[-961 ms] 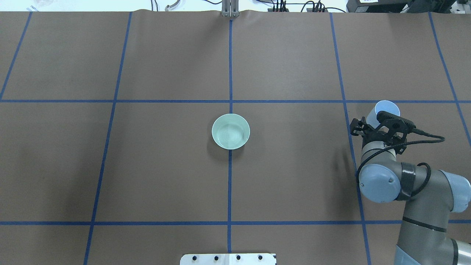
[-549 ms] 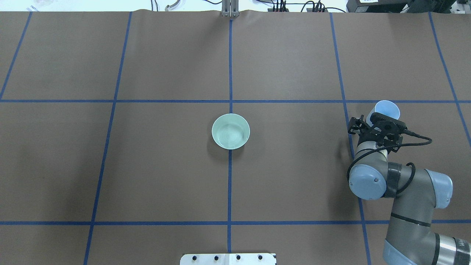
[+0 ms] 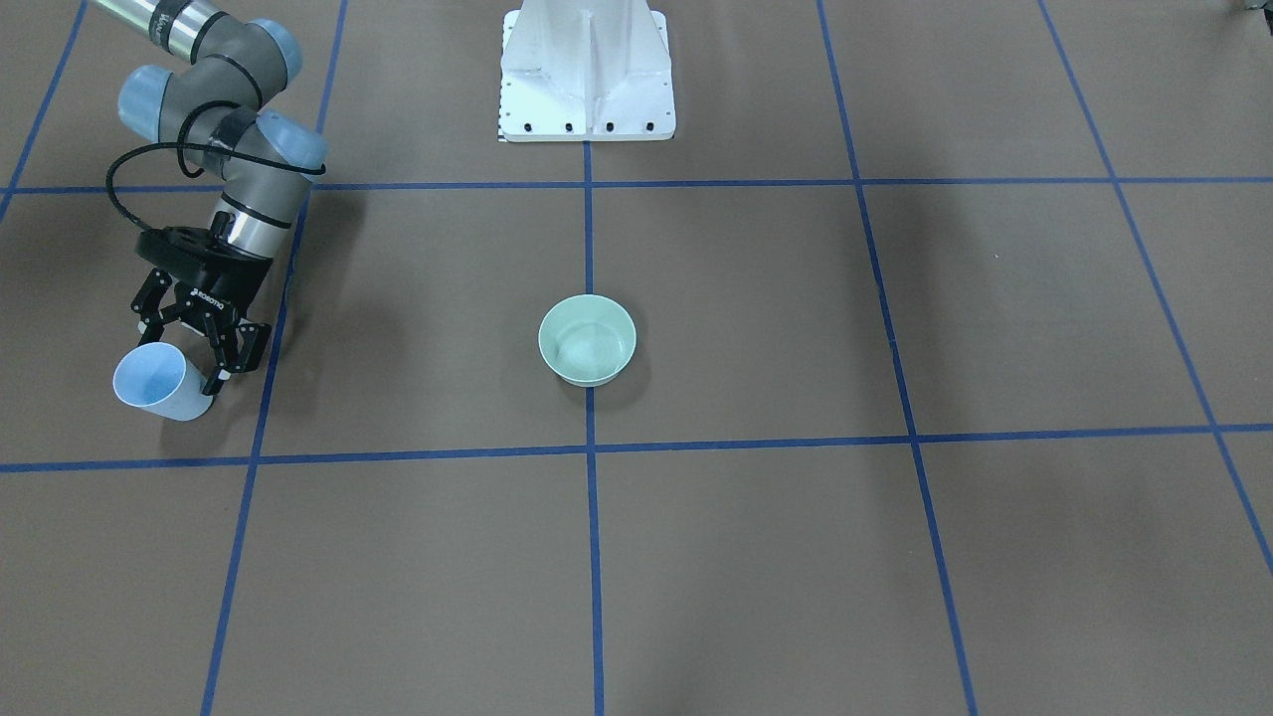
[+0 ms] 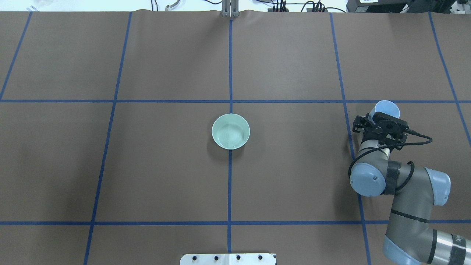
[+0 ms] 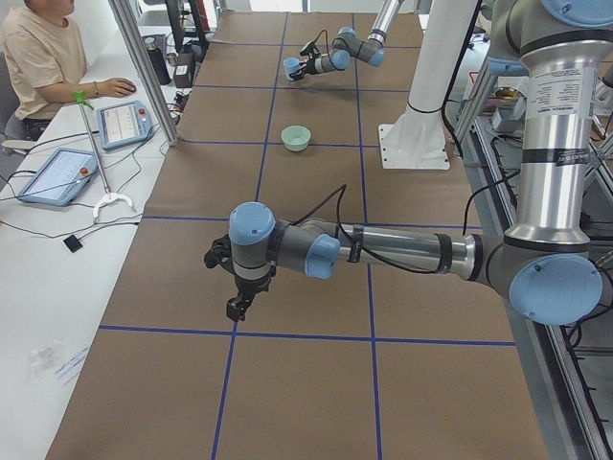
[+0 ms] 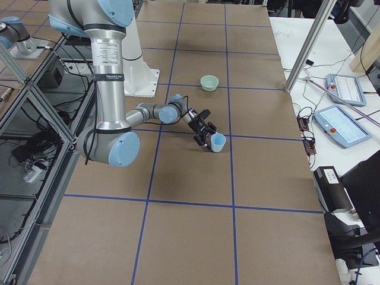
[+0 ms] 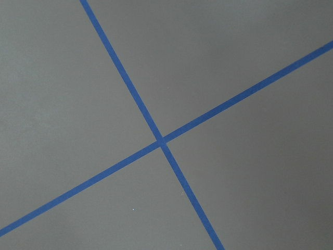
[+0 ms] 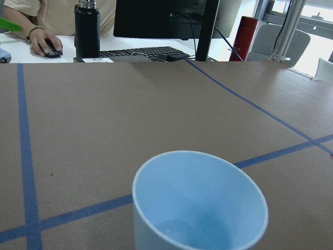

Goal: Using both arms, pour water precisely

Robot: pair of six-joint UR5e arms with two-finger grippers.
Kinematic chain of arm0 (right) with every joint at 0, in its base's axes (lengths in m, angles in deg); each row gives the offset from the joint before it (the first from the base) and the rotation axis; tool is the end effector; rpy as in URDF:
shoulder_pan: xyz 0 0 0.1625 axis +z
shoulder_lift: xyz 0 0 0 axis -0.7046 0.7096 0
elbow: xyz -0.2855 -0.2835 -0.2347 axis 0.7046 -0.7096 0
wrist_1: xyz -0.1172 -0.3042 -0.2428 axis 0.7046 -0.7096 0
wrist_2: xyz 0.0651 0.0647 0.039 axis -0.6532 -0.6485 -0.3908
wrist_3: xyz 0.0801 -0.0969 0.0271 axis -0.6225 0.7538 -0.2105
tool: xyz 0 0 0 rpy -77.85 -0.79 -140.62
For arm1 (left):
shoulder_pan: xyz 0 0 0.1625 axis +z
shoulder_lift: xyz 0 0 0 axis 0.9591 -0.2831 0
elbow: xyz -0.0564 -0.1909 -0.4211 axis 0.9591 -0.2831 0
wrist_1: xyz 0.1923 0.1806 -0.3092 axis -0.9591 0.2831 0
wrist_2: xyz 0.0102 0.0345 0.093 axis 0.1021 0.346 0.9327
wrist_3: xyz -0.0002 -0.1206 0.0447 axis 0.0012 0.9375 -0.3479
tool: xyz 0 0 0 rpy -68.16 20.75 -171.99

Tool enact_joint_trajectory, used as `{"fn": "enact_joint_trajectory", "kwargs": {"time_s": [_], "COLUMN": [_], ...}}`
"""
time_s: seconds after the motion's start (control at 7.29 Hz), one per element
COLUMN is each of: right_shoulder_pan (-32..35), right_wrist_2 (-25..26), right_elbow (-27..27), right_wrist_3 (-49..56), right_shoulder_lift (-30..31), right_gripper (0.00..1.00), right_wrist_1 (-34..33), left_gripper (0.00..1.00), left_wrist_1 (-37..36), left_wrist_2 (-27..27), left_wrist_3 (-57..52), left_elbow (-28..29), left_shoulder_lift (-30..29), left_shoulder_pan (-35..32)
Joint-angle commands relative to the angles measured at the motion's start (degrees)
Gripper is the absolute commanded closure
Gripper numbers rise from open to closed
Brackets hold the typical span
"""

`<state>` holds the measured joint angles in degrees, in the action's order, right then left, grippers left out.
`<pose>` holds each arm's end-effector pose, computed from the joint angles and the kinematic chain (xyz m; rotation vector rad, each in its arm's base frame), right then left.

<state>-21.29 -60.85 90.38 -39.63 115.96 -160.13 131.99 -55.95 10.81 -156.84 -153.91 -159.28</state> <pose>-0.3998 -0.4137 0.5975 0.7714 -0.2403 0.7520 -0.0123 -0.4989 0.6697 0.3127 0.6805 0.4437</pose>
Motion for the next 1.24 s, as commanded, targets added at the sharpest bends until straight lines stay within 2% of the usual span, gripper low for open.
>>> {"fn": "enact_joint_trajectory", "kwargs": {"time_s": [0.0,0.14,0.27,0.41,0.55,0.82,0.96,1.1], "right_shoulder_pan": [1.6,2.5,3.3,3.8,4.2,6.1,7.4,8.6], "right_wrist_2": [0.6,0.6,0.7,0.6,0.8,0.6,0.5,-0.1], "right_elbow": [-1.6,-1.7,-1.7,-1.7,-1.9,-1.4,-1.2,-1.2], "right_wrist_3": [-0.8,-0.7,-0.7,-0.4,-0.1,1.8,7.8,13.1], "right_shoulder_lift": [-0.1,0.0,0.0,0.0,0.3,0.0,-0.2,-1.1], "right_gripper": [0.02,0.07,0.24,0.73,1.0,1.0,1.0,1.0], "right_wrist_1": [0.2,0.3,0.4,0.4,0.4,0.5,1.3,7.4], "left_gripper": [0.0,0.0,0.0,0.0,0.0,0.0,0.0,0.0], "left_wrist_1": [0.0,0.0,0.0,0.0,0.0,0.0,-0.5,-1.1], "left_wrist_2": [0.0,0.0,0.0,0.0,0.0,0.0,-0.1,-0.2], "left_wrist_3": [0.0,0.0,0.0,0.0,0.0,0.0,0.2,0.2], "left_elbow": [0.0,0.0,0.0,0.1,0.1,0.1,0.3,0.3], "left_shoulder_lift": [0.0,0.0,0.0,0.0,0.0,0.1,0.1,0.1], "left_shoulder_pan": [-0.1,0.0,0.0,0.0,0.0,-0.1,-0.1,-1.6]}}
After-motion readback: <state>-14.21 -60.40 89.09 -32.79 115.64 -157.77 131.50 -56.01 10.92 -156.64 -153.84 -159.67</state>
